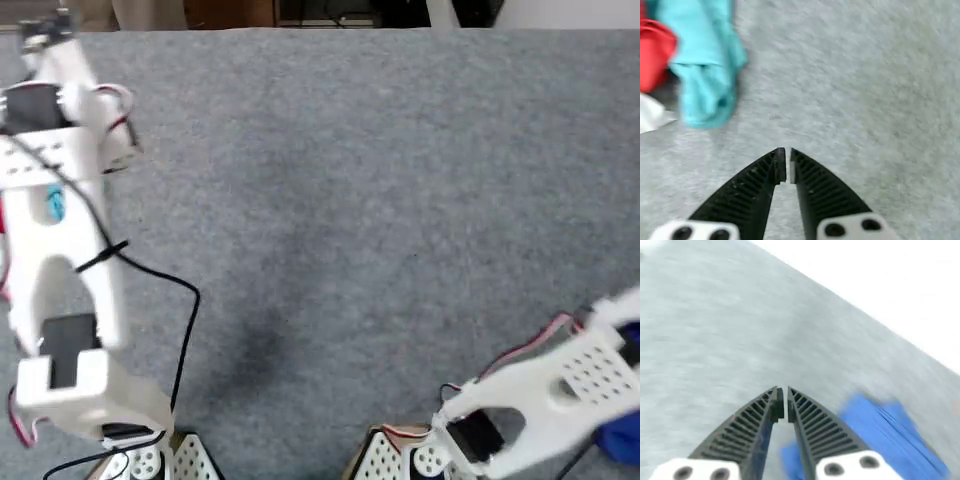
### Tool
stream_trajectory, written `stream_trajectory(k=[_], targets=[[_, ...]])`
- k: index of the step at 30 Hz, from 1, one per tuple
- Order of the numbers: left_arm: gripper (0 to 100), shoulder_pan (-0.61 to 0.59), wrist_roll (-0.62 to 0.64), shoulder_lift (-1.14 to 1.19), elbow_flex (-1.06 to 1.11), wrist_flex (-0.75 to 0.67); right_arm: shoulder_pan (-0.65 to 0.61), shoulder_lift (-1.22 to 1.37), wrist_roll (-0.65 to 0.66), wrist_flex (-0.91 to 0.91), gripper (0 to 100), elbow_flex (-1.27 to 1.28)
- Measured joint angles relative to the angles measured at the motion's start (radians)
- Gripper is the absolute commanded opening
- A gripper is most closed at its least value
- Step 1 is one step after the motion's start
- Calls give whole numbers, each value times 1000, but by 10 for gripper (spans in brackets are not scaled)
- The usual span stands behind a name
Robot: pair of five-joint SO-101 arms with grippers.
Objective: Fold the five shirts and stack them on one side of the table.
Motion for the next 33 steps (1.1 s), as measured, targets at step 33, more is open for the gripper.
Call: stream_trajectory(k=[33], targets=[[275,-1295,-367,-677,377,-64,-859,-203,0,3,34,58]])
